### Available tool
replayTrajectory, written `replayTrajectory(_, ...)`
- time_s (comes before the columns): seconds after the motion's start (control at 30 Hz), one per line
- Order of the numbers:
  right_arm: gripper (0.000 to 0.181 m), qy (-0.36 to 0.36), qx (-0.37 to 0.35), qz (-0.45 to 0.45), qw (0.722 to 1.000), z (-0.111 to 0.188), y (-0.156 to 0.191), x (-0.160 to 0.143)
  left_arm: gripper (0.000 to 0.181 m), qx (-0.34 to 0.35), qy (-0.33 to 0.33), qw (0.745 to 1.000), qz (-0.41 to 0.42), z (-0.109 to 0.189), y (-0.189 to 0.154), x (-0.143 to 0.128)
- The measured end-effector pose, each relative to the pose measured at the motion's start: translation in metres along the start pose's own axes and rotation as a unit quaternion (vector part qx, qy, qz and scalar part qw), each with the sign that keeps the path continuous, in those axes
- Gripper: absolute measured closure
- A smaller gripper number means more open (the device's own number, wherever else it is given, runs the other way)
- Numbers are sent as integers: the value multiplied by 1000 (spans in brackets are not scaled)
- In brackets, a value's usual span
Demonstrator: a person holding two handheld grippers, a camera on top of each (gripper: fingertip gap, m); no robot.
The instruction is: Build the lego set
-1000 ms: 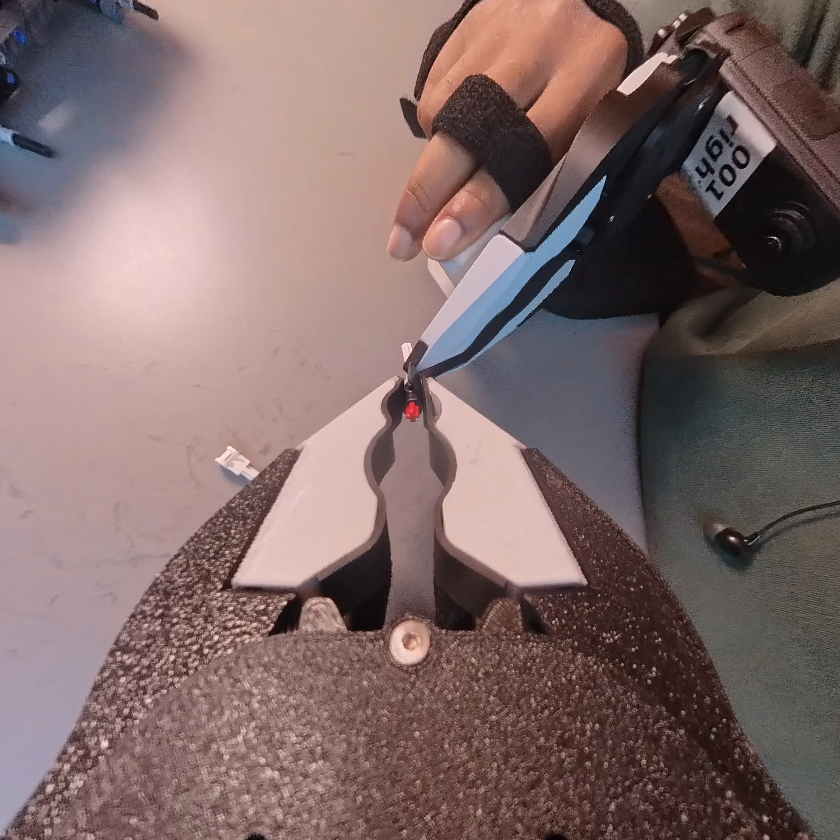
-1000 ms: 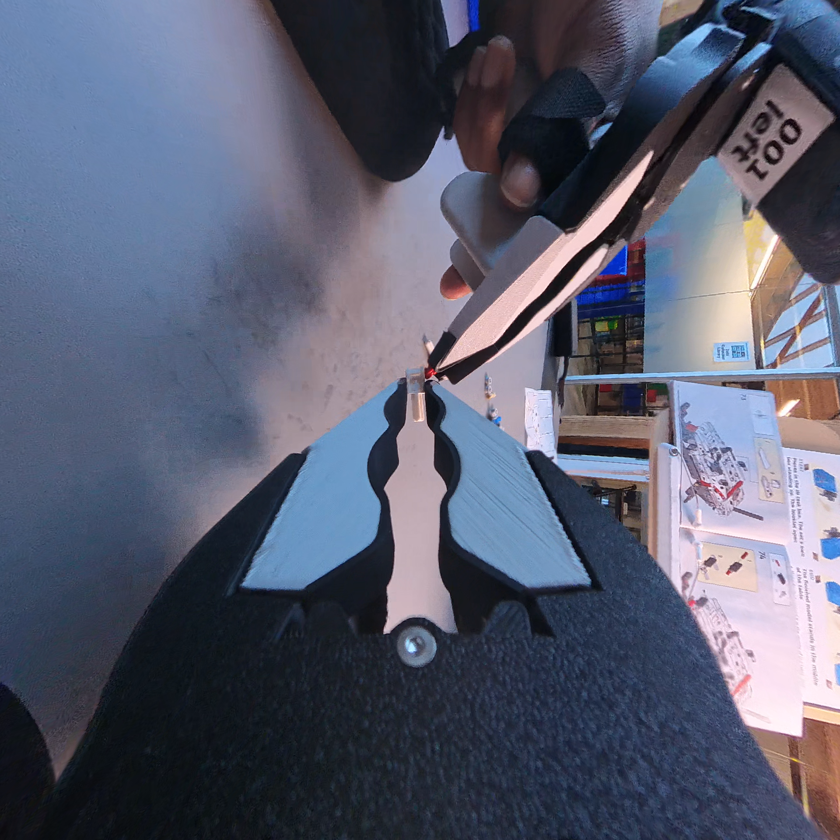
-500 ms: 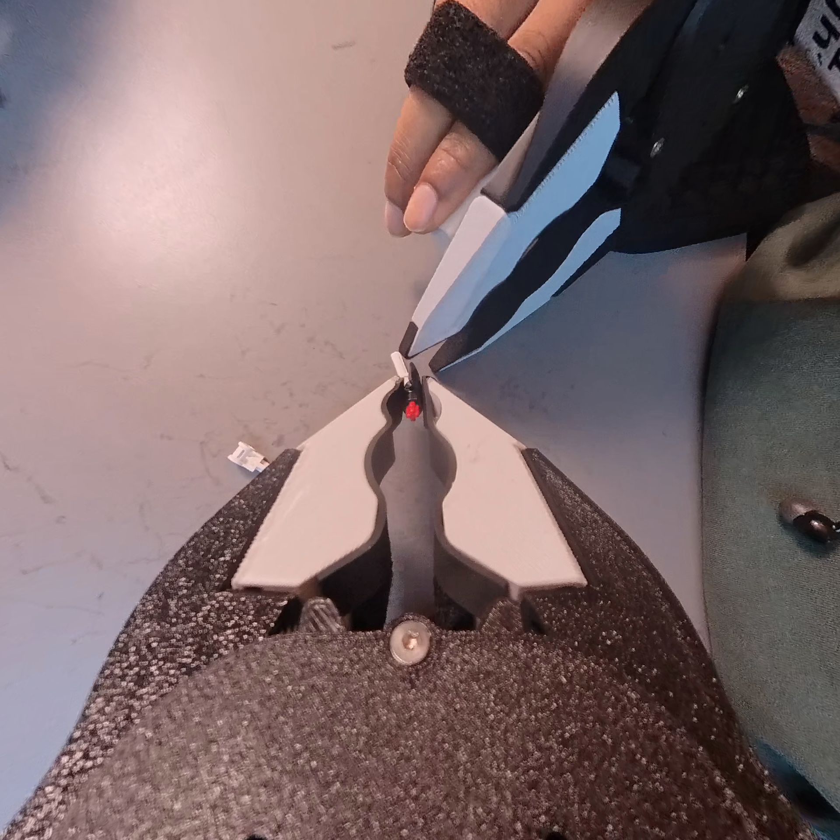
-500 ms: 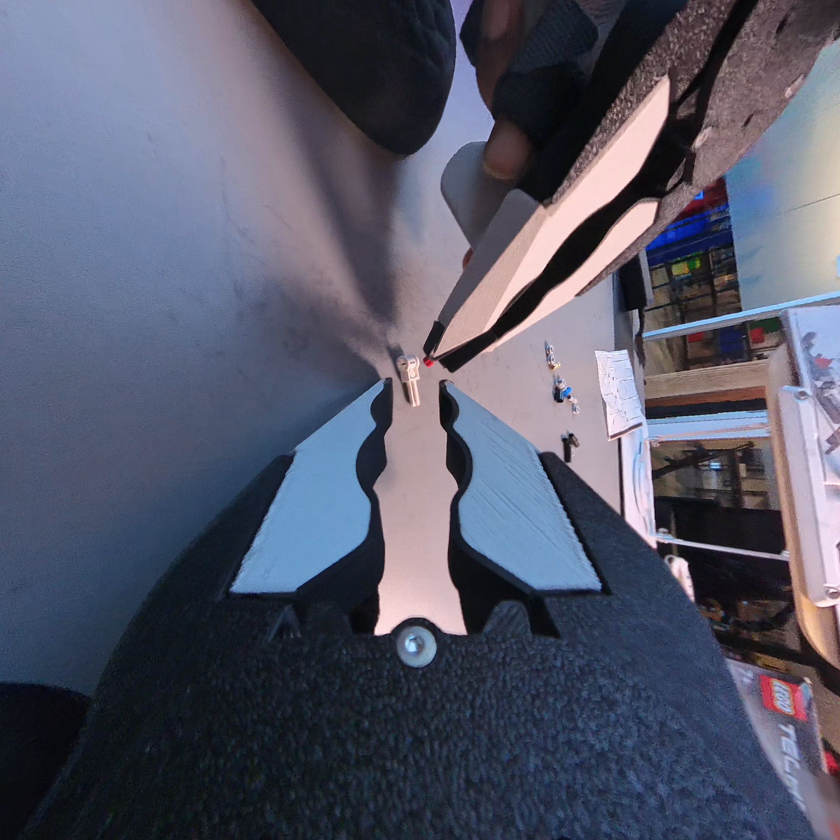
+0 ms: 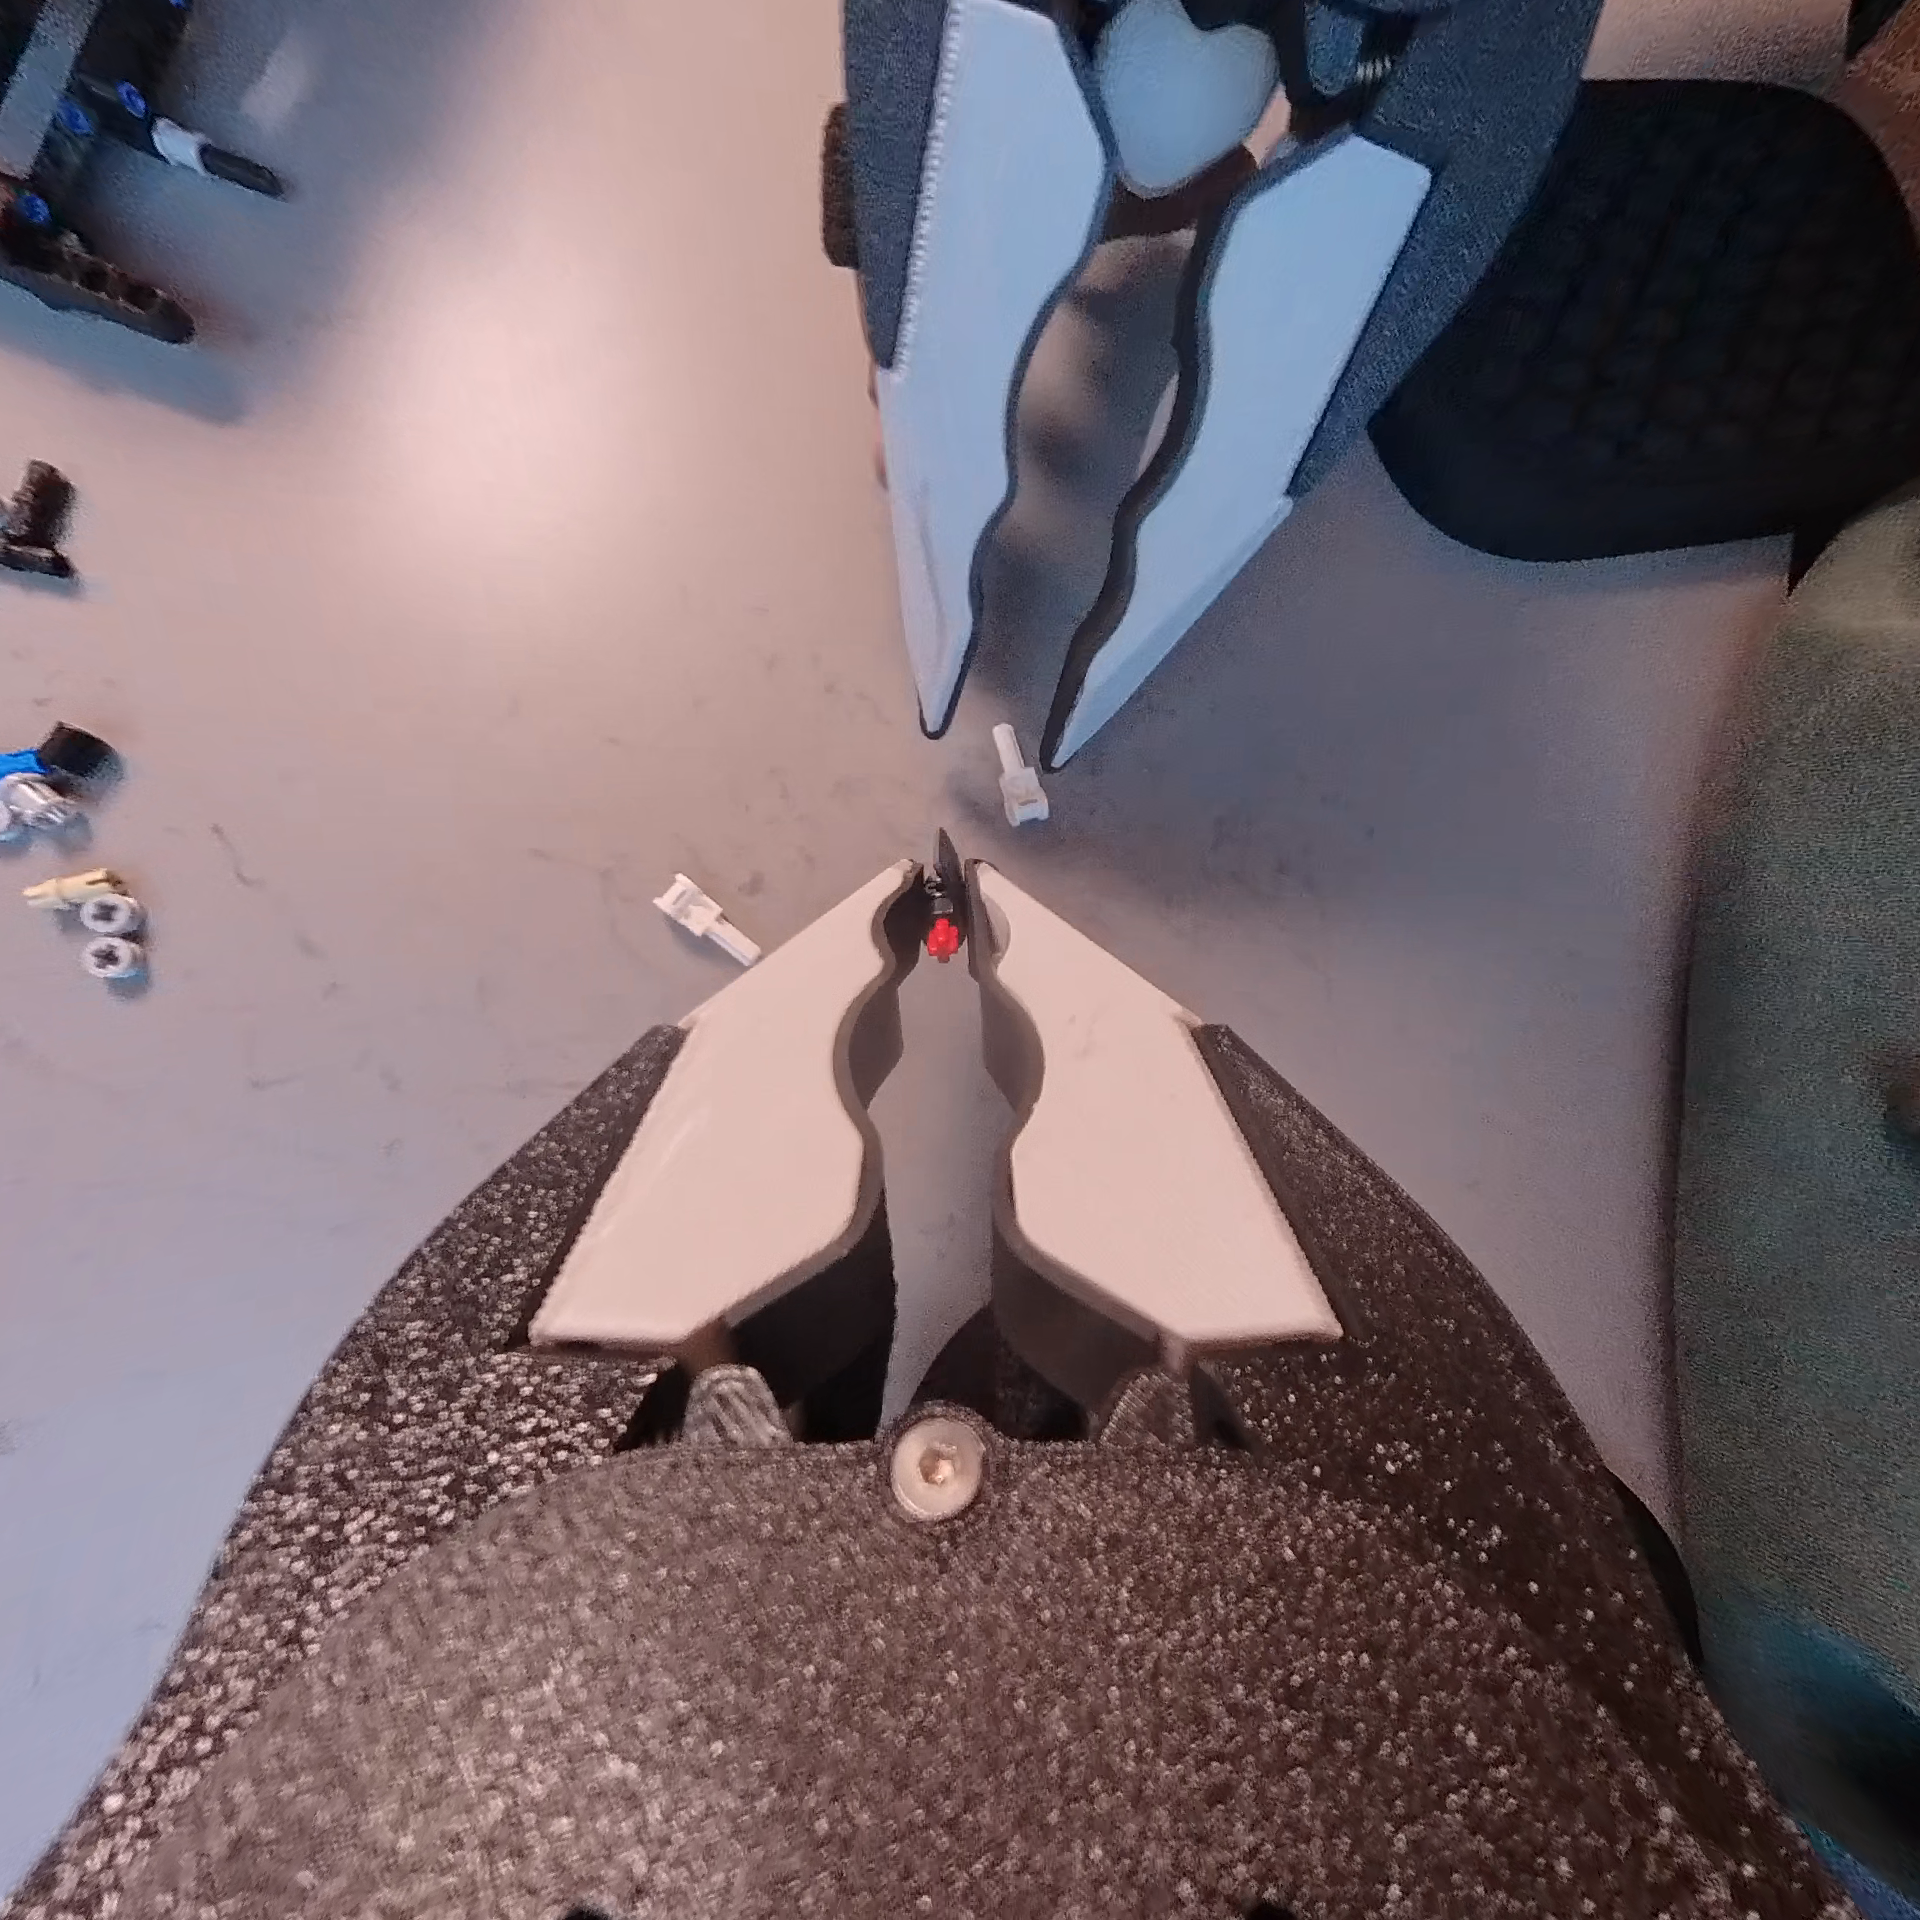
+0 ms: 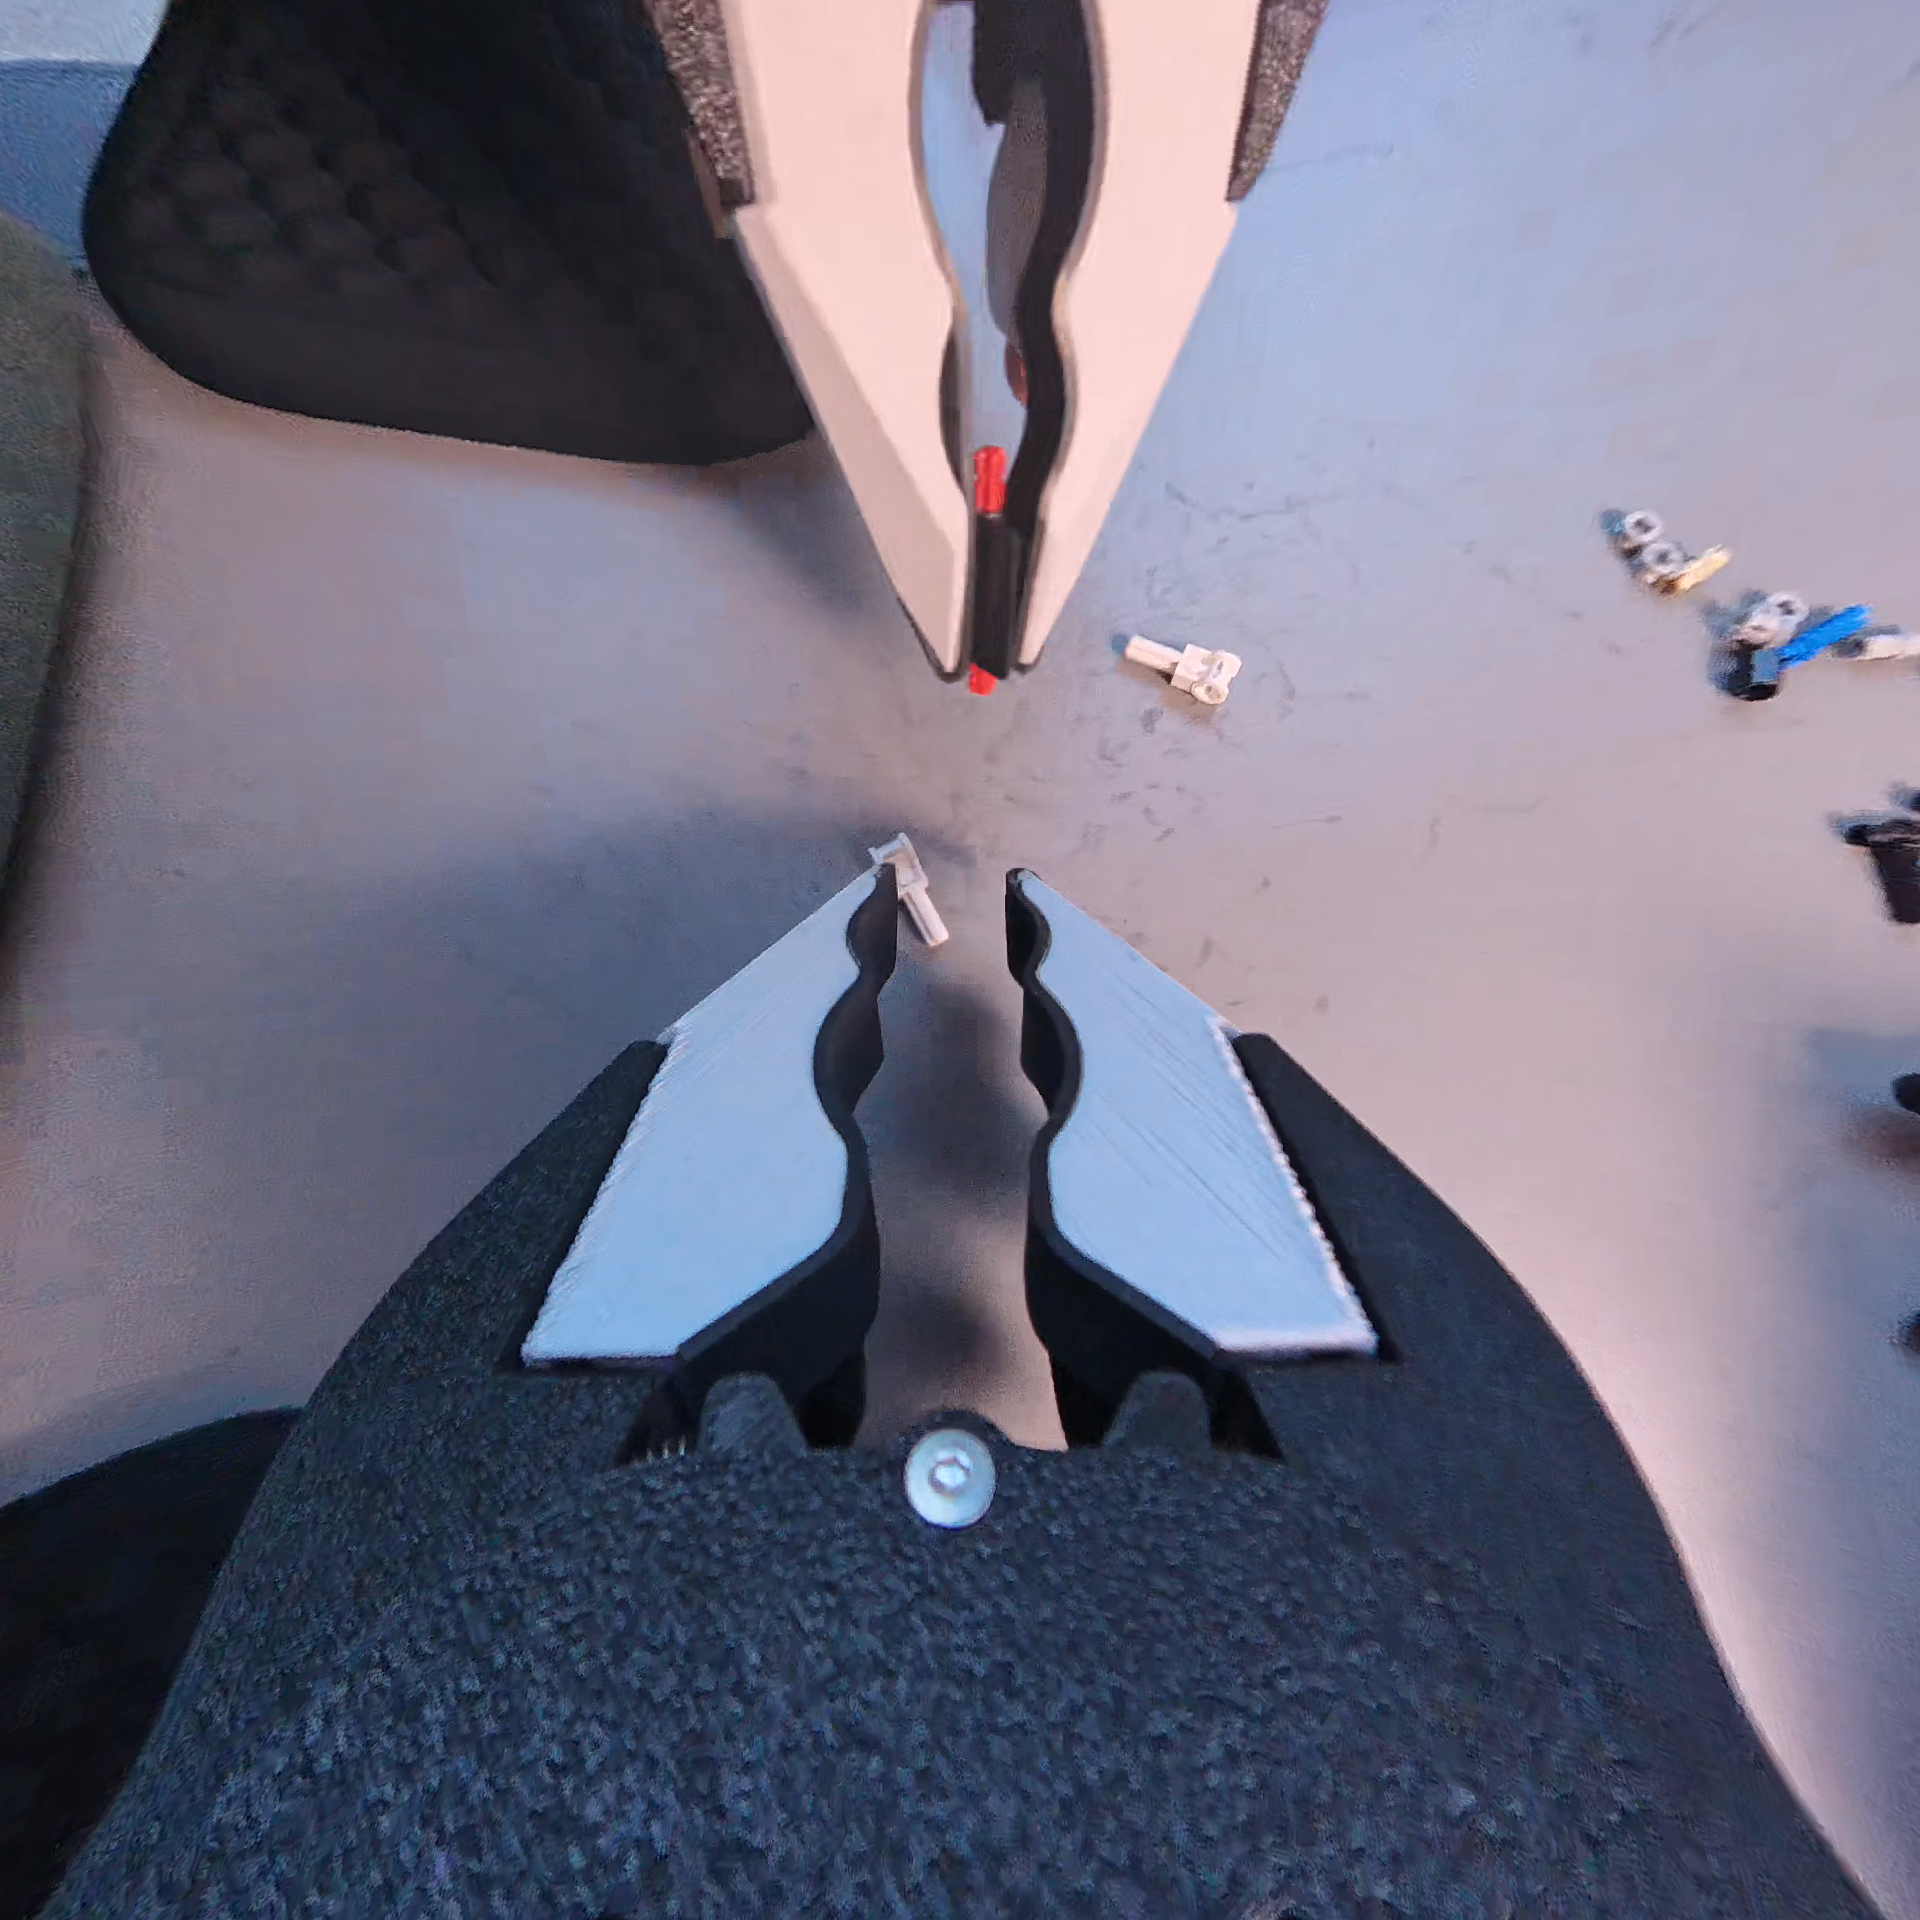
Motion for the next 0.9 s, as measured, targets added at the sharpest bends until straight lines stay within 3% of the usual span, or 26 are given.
replayTrajectory(0.1, 162, 31, 44, 6, 999, -8, 5, -1, 176, -8, 2, 1000, 6, -6, -3, -7)
replayTrajectory(0.27, 175, 53, -36, 122, 990, -12, 8, 0, 176, -22, -9, 1000, 10, -10, -9, -10)
replayTrajectory(0.33, 175, 47, -99, 204, 973, -10, 12, 0, 176, -33, -15, 999, 11, -12, -12, -9)
replayTrajectory(0.47, 175, 45, -220, 346, 911, -7, 20, 1, 175, -64, -21, 998, 10, -16, -21, -3)
replayTrajectory(0.67, 174, 11, -312, 406, 859, 2, 26, 8, 176, -81, -25, 996, 30, -18, -23, 4)
replayTrajectory(0.77, 174, 27, -313, 420, 851, 0, 26, 1, 177, -66, -11, 997, 24, -21, -22, 3)
replayTrajectory(0.9, 167, 21, -297, 384, 874, 3, 25, 0, 173, -75, -8, 997, 19, -24, -28, 3)
Point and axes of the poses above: each gripper's, where its closed fingertips meet, z back along the fingers, x out of its top, y = z × x across the jaws, the point moved 1 cm from there along z, back along the fingers, and after that the axes turned 3 degrees about y, right-handed, at the moved point
